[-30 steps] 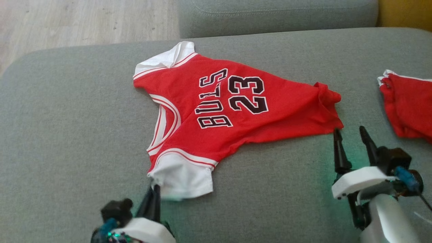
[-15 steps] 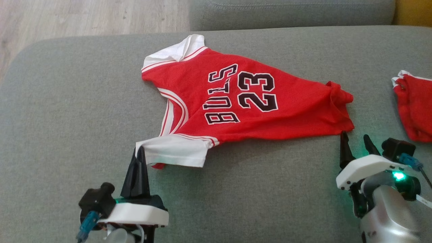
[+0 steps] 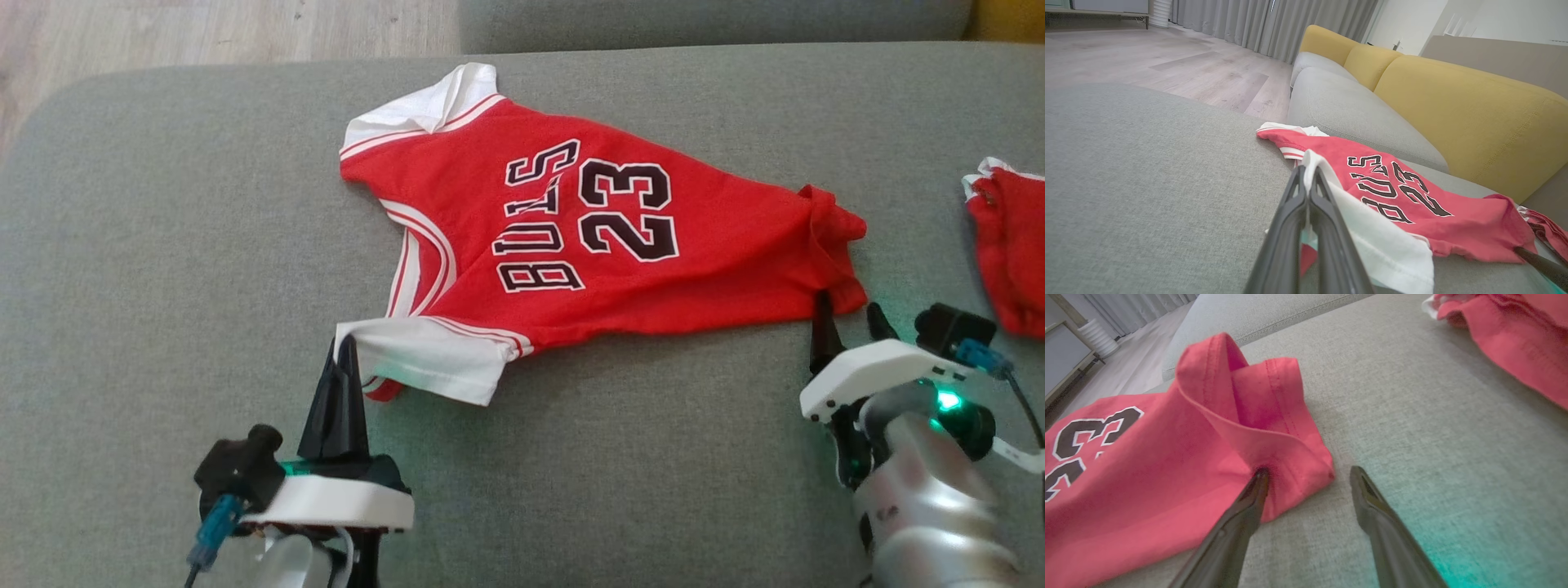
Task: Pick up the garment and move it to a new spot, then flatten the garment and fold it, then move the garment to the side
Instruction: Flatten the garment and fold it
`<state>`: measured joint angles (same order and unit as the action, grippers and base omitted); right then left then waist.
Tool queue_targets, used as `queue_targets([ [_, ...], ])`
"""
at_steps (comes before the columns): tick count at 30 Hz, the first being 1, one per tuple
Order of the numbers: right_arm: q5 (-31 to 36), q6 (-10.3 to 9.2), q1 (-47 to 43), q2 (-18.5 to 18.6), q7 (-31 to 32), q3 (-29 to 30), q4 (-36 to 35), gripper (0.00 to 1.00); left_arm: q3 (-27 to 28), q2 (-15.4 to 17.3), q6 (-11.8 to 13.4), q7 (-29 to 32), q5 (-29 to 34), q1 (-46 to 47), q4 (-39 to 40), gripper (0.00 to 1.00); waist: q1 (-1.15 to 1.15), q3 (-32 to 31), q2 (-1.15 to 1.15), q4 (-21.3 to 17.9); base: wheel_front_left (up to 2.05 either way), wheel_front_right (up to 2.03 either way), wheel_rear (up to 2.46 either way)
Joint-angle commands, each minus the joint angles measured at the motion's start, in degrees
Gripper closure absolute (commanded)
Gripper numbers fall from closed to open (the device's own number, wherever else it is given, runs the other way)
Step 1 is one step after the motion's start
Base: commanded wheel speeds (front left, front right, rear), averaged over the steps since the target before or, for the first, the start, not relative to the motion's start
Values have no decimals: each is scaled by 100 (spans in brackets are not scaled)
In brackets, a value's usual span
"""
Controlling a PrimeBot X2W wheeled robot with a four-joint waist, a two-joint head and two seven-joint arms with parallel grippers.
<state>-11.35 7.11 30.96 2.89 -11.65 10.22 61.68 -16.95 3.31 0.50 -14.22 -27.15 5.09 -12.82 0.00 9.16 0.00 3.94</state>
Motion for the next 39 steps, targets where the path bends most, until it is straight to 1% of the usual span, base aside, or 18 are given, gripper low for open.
queue_targets([
  [1,61,37,209,-2,-56,-108,7,0,125,6,-14,-64,63,217,139,100,0,23,0,2,0,0,0],
  [2,78,37,259,-2,-75,-105,90,27,120,5,-17,-65,64,229,136,100,0,34,0,0,0,0,0],
  [3,84,37,306,-2,-94,-110,168,71,117,3,-18,-66,66,239,131,100,0,43,0,-4,0,0,0],
  [4,93,37,352,-2,-114,-122,244,100,117,2,-18,-67,67,247,125,100,0,48,0,-12,0,0,0],
  [9,-29,37,544,-2,-215,-374,443,100,180,3,-15,-72,54,285,129,100,0,22,0,-113,0,0,0],
  [12,-346,37,596,-2,-270,-802,237,100,321,34,-34,-74,23,337,224,100,0,-39,0,-216,0,0,0],
  [14,-641,37,585,-2,-292,-1054,-62,100,458,54,-74,-75,-38,397,385,100,0,-101,0,-293,0,0,0],
  [16,-944,37,554,-2,-301,-1383,-495,100,606,117,-142,-76,-94,504,554,100,0,-188,0,-371,0,0,0],
  [19,-1233,37,518,-2,-277,-1849,-1338,100,803,244,-222,-60,-218,790,860,100,0,-345,0,-472,0,0,0],
  [21,-1405,37,522,43,-158,-2044,-1971,100,909,349,-277,57,-319,1099,1103,100,0,-460,0,-516,0,0,0],
  [24,-1610,37,585,224,93,-2224,-2956,100,1082,507,-298,312,-470,1699,1451,100,0,-637,0,-561,0,0,0],
  [28,-1775,37,787,378,422,-2205,-4065,100,1348,641,-239,599,-705,2535,1808,100,0,-878,0,-637,0,0,0],
  [32,-1594,37,1029,429,723,-2082,-4888,100,1562,757,-144,779,-844,3150,2146,100,0,-1033,0,-720,0,0,0],
  [35,-1357,37,1084,458,1016,-1986,-5438,100,1717,808,-42,898,-959,3425,2488,100,0,-1092,0,-771,0,0,0],
  [36,-1357,37,1084,458,1016,-1986,-5438,100,1717,808,-42,898,-959,3425,2488,100,0,-1092,0,-771,0,0,0],
  [39,-1148,37,983,490,1357,-1859,-6006,100,1888,850,101,1036,-1075,3561,2933,100,0,-1128,0,-804,0,0,0],
])
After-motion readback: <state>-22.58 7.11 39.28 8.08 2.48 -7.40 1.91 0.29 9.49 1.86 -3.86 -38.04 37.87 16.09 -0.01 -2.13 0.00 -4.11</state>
